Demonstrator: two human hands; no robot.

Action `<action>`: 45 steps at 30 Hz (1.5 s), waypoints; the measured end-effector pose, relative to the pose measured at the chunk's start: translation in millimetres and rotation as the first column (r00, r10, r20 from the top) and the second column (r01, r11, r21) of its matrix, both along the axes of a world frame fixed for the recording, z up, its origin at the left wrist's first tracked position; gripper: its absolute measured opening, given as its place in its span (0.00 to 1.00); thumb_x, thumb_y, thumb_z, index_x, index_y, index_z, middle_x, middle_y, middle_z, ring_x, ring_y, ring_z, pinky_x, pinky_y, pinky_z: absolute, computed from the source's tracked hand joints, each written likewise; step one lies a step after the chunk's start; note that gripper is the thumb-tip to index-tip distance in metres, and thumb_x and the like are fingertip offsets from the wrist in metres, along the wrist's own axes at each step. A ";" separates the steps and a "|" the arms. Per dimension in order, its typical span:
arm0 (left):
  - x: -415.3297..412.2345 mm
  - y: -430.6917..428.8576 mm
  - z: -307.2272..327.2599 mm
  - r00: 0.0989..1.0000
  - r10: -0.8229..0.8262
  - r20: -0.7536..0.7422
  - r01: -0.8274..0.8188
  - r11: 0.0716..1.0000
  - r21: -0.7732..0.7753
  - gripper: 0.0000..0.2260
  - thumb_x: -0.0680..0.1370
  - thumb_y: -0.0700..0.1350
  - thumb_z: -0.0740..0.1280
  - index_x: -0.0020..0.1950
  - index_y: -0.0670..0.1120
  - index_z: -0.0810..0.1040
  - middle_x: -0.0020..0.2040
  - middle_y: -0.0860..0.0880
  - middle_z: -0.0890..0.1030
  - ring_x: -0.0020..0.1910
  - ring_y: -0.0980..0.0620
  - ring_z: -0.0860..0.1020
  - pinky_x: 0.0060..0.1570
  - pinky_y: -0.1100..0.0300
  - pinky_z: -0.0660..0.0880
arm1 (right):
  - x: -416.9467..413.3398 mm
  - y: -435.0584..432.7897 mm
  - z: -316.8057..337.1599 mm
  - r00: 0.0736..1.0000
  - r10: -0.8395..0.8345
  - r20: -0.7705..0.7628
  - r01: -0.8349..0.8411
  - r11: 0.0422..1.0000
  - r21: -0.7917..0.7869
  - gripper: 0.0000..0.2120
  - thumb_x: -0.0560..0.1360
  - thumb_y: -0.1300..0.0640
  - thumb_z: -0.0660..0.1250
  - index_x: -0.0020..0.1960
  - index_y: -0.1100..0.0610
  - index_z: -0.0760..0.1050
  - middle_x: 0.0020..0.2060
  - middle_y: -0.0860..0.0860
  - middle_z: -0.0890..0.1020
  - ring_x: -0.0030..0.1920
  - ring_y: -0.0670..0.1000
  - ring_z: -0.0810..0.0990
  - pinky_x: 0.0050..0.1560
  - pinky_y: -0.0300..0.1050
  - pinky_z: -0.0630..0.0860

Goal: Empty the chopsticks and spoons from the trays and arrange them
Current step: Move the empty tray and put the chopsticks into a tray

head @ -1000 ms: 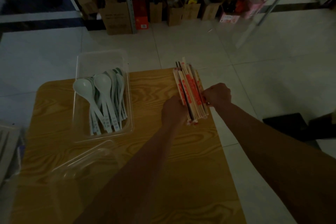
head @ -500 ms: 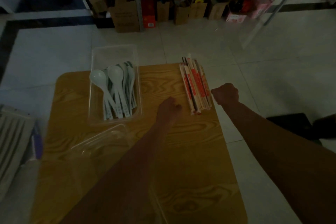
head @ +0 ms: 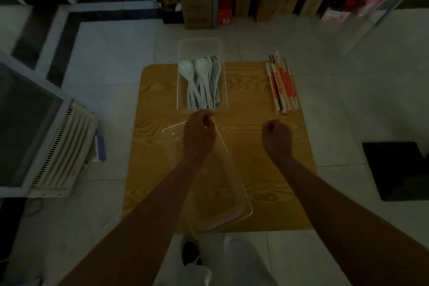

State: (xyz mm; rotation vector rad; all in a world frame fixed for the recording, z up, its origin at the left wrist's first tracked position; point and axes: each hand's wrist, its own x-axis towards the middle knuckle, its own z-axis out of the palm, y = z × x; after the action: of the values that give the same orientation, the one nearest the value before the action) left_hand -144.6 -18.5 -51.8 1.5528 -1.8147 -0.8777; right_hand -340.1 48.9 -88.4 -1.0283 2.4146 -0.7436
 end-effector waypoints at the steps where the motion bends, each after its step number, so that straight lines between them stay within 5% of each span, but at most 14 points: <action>1: 19.8 3.2 0.9 0.995 0.080 0.057 -0.078 0.996 -0.037 0.09 0.78 0.41 0.62 0.55 0.47 0.78 0.52 0.48 0.79 0.52 0.50 0.76 0.52 0.57 0.75 | 19.8 9.2 1.8 0.997 0.056 0.048 -0.056 0.998 -0.003 0.14 0.82 0.53 0.60 0.47 0.61 0.78 0.37 0.55 0.79 0.38 0.57 0.79 0.36 0.45 0.69; 3: 56.4 14.9 3.2 0.953 0.241 0.186 -0.233 0.970 -0.062 0.11 0.77 0.41 0.63 0.59 0.45 0.75 0.55 0.44 0.76 0.57 0.45 0.73 0.53 0.53 0.72 | 57.4 26.2 5.0 0.984 0.147 0.105 -0.147 0.989 -0.006 0.15 0.81 0.49 0.62 0.45 0.59 0.79 0.34 0.53 0.79 0.35 0.53 0.78 0.34 0.46 0.70; 6: 98.4 37.5 -1.9 0.880 0.318 0.352 -0.388 0.910 0.148 0.18 0.78 0.47 0.63 0.65 0.40 0.70 0.62 0.40 0.73 0.61 0.40 0.72 0.53 0.49 0.72 | 97.3 41.5 4.8 0.973 0.211 0.099 -0.214 0.977 0.020 0.13 0.77 0.47 0.67 0.46 0.56 0.81 0.39 0.51 0.82 0.39 0.51 0.80 0.41 0.48 0.77; 10: 118.8 65.3 -15.7 0.937 0.098 0.334 -0.249 0.860 0.446 0.18 0.79 0.51 0.64 0.63 0.41 0.73 0.57 0.42 0.79 0.53 0.43 0.79 0.49 0.53 0.77 | 108.8 55.5 4.3 0.989 0.127 0.069 -0.136 0.979 0.151 0.11 0.74 0.50 0.70 0.53 0.55 0.82 0.47 0.51 0.84 0.47 0.52 0.82 0.47 0.46 0.78; 19: 100.1 98.6 -30.2 0.964 -0.091 0.249 -0.053 0.856 0.515 0.13 0.74 0.43 0.69 0.57 0.48 0.72 0.47 0.48 0.82 0.39 0.50 0.79 0.29 0.61 0.72 | 77.3 97.5 -1.2 0.995 -0.009 0.097 -0.020 0.955 0.295 0.11 0.73 0.47 0.71 0.45 0.55 0.82 0.41 0.52 0.84 0.44 0.54 0.82 0.44 0.48 0.80; 25: 39.3 106.6 -29.4 0.973 -0.147 0.180 0.037 0.864 0.503 0.13 0.73 0.42 0.68 0.56 0.48 0.72 0.42 0.51 0.82 0.35 0.53 0.79 0.24 0.66 0.67 | 22.3 113.6 2.9 0.994 -0.084 0.070 0.059 0.950 0.306 0.08 0.73 0.48 0.72 0.40 0.52 0.78 0.42 0.53 0.83 0.45 0.56 0.82 0.44 0.47 0.78; 30: -15.5 89.2 -32.3 0.971 -0.157 0.181 0.048 0.868 0.494 0.13 0.73 0.44 0.68 0.55 0.49 0.71 0.44 0.48 0.82 0.39 0.49 0.82 0.30 0.57 0.77 | -32.2 98.0 1.7 0.994 -0.086 0.074 0.061 0.955 0.292 0.08 0.72 0.48 0.72 0.42 0.52 0.80 0.42 0.50 0.83 0.44 0.54 0.82 0.46 0.48 0.79; 38: -54.2 53.5 -29.2 0.965 -0.137 0.225 0.009 0.871 0.492 0.15 0.73 0.43 0.67 0.58 0.49 0.71 0.46 0.49 0.81 0.42 0.48 0.81 0.36 0.54 0.79 | -65.5 75.3 2.1 0.988 -0.042 0.151 0.003 0.968 0.252 0.07 0.73 0.50 0.72 0.41 0.52 0.77 0.36 0.46 0.80 0.39 0.49 0.80 0.41 0.45 0.77; 42: -54.2 32.3 -23.1 0.912 -0.043 0.407 -0.055 0.973 0.225 0.16 0.76 0.42 0.65 0.64 0.45 0.72 0.58 0.46 0.76 0.57 0.46 0.75 0.48 0.51 0.77 | -68.9 62.8 3.0 0.988 -0.012 0.153 -0.024 0.973 0.231 0.07 0.74 0.50 0.72 0.45 0.54 0.79 0.37 0.46 0.78 0.40 0.47 0.76 0.40 0.40 0.70; 45: -37.2 -1.6 -24.5 0.800 -0.058 0.597 0.067 0.998 0.008 0.24 0.74 0.39 0.66 0.70 0.42 0.68 0.66 0.42 0.73 0.65 0.42 0.70 0.56 0.46 0.75 | -71.8 57.5 0.2 0.988 0.017 0.151 -0.052 0.971 0.232 0.07 0.74 0.50 0.72 0.45 0.55 0.80 0.40 0.48 0.82 0.39 0.46 0.77 0.40 0.39 0.72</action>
State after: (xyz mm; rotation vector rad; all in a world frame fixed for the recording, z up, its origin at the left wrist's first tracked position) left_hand -181.8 -20.1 -76.3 1.9175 -2.3053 -0.4083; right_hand -411.9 106.4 -88.2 -0.8857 2.2844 -0.4885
